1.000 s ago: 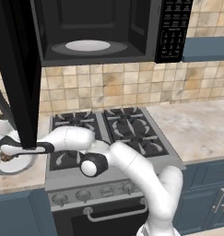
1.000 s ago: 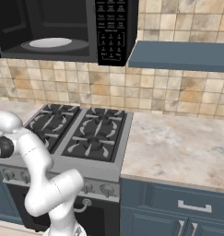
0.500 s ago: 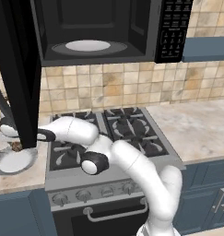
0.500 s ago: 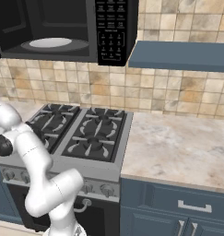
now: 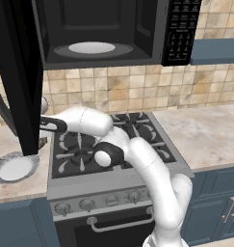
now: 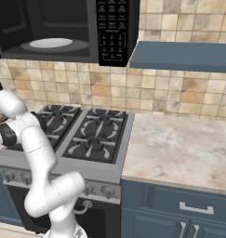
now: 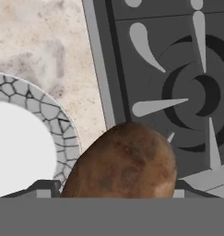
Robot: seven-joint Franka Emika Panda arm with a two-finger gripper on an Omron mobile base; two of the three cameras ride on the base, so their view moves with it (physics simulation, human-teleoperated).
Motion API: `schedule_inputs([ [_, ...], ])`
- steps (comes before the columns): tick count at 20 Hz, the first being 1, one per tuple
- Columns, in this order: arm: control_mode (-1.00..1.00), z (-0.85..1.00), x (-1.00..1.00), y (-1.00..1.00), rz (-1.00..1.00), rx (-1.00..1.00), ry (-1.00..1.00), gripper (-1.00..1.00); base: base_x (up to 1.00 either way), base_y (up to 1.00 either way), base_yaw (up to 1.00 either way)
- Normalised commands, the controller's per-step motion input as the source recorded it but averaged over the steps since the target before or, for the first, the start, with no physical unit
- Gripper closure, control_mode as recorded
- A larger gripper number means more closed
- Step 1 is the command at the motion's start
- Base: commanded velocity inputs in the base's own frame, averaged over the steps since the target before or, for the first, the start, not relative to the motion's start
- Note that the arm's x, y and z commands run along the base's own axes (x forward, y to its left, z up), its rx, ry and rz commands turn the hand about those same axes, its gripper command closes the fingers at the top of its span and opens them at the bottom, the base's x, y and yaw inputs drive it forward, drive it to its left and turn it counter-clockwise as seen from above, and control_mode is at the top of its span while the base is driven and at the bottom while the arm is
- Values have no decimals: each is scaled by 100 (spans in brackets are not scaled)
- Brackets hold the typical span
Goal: Pick the potato from the counter and place it in the microwave. Then turn on the microwave.
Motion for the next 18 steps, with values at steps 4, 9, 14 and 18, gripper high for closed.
schedule_inputs([
  [4, -100, 0, -35, -100, 0, 0, -2, 100, 0, 0, 0],
  [9, -100, 0, -34, -100, 0, 0, -1, 100, 0, 0, 0],
  [14, -100, 0, -39, -100, 0, 0, -1, 100, 0, 0, 0],
  [18, -100, 0, -46, -100, 0, 1, -3, 100, 0, 0, 0],
])
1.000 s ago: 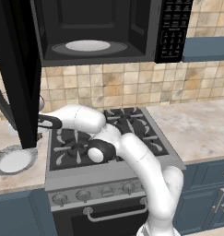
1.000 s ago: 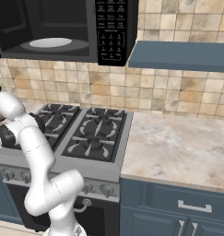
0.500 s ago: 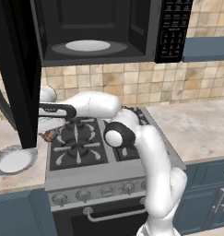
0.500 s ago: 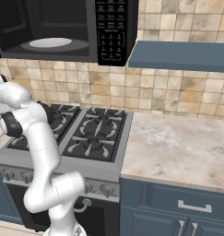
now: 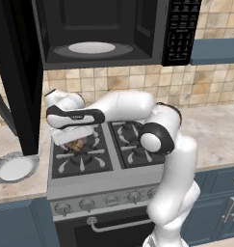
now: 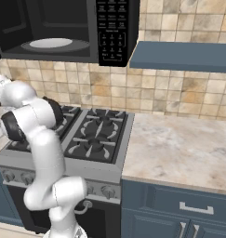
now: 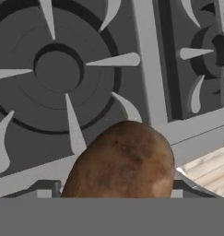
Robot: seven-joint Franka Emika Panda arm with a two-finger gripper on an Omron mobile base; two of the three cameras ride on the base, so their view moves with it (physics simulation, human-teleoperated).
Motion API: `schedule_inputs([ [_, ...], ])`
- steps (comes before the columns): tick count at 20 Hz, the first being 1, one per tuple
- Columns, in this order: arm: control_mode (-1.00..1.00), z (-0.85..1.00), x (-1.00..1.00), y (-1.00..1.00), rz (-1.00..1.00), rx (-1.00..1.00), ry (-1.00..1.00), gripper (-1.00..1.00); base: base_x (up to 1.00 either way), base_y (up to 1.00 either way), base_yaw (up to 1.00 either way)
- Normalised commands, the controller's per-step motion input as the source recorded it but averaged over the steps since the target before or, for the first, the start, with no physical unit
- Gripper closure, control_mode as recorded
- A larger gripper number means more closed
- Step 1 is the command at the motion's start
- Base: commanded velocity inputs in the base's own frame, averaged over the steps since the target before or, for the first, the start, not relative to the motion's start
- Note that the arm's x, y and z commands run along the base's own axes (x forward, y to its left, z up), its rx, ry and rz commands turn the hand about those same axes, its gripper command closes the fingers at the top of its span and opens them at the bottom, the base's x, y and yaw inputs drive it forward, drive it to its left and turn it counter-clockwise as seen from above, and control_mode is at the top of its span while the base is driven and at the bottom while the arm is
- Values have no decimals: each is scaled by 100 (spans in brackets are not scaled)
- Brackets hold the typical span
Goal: Pick the potato from the counter and place it in the microwave. Then turn on the microwave.
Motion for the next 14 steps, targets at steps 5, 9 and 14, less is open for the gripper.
schedule_inputs([
  [5, -100, 17, -69, -100, 0, 6, -11, 100, 0, 0, 0],
  [9, -100, 80, -69, -84, 0, 13, -15, 100, 0, 0, 0],
  [14, -100, 100, -64, -63, 1, 17, -10, 100, 0, 0, 0],
])
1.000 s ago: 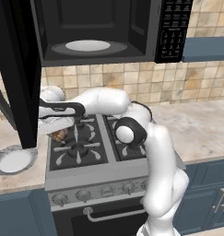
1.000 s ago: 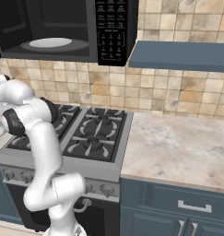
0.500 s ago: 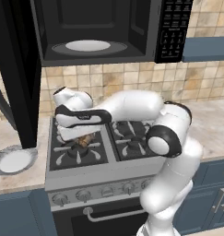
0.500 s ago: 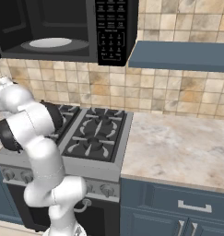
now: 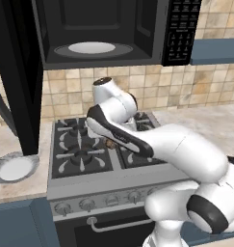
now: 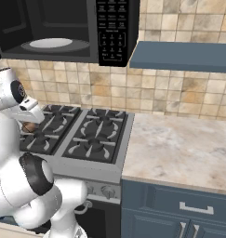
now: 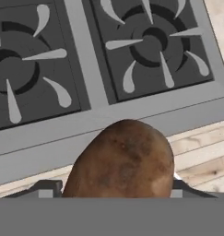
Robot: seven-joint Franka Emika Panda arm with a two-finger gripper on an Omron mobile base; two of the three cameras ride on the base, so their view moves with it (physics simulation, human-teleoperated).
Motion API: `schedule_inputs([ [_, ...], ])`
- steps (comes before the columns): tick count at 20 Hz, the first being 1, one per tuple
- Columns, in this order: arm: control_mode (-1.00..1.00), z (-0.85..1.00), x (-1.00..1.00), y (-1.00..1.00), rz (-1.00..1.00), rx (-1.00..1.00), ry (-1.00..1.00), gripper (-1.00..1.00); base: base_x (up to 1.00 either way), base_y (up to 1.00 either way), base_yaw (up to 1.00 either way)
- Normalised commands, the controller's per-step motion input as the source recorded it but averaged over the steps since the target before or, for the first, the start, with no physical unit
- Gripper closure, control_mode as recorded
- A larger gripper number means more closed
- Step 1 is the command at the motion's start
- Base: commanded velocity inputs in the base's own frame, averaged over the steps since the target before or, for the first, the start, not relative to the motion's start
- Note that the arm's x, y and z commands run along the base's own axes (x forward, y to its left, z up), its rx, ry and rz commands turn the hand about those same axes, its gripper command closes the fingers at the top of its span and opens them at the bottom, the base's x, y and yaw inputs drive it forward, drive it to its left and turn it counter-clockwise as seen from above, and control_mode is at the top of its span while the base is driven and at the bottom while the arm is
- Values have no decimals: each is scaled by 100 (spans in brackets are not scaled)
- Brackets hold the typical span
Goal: Pick the potato from the counter and place it in the microwave. Then turn on the microwave.
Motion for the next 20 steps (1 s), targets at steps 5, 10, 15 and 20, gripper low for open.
schedule_inputs([
  [5, -100, 98, -55, -33, 7, 16, -3, 100, 0, 0, 0],
  [10, -100, 83, -43, -12, 15, 9, -25, 100, 0, 0, 0],
  [15, -100, 82, -15, -4, 18, 2, -41, 100, 0, 0, 0],
  [20, -100, 72, 0, -12, 16, 1, -48, 100, 0, 0, 0],
])
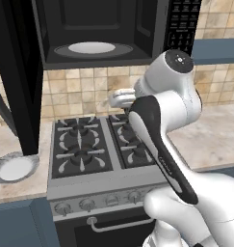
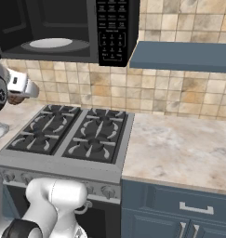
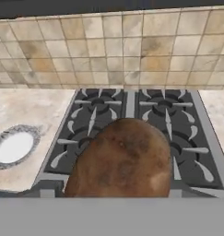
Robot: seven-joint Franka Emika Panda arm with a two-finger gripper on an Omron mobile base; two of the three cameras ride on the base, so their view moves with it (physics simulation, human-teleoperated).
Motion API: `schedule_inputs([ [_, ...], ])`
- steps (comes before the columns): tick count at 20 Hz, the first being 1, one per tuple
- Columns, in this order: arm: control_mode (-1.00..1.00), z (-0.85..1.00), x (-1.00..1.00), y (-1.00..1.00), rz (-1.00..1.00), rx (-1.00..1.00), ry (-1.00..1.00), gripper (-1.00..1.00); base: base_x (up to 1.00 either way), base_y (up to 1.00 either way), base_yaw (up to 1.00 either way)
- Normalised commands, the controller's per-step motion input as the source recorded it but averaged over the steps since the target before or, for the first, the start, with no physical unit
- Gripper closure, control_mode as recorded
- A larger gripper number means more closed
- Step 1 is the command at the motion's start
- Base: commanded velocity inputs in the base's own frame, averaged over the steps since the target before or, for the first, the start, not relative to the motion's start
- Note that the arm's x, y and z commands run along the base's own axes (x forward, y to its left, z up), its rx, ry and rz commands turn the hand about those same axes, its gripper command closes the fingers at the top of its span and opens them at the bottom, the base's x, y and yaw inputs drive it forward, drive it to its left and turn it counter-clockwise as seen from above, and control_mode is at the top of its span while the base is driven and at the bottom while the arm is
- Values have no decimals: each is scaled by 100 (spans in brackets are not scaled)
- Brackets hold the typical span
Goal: Pick the potato from the counter and place it in the microwave. Then turn on the microwave.
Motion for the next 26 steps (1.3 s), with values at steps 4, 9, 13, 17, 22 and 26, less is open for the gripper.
schedule_inputs([
  [4, -100, 82, 1, -15, 11, 3, -32, 100, 0, 0, 0],
  [9, -100, 74, 13, -4, 5, 3, -16, 100, 0, 0, 0],
  [13, -100, 65, 27, 0, 0, 0, -10, 100, 0, 0, 0],
  [17, -100, 60, 35, 0, 0, 0, -6, 100, 0, 0, 0],
  [22, -100, 36, 42, 0, 0, 0, -4, 100, 0, 0, 0],
  [26, -100, 8, 42, 0, 0, 0, 0, 100, 0, 0, 0],
])
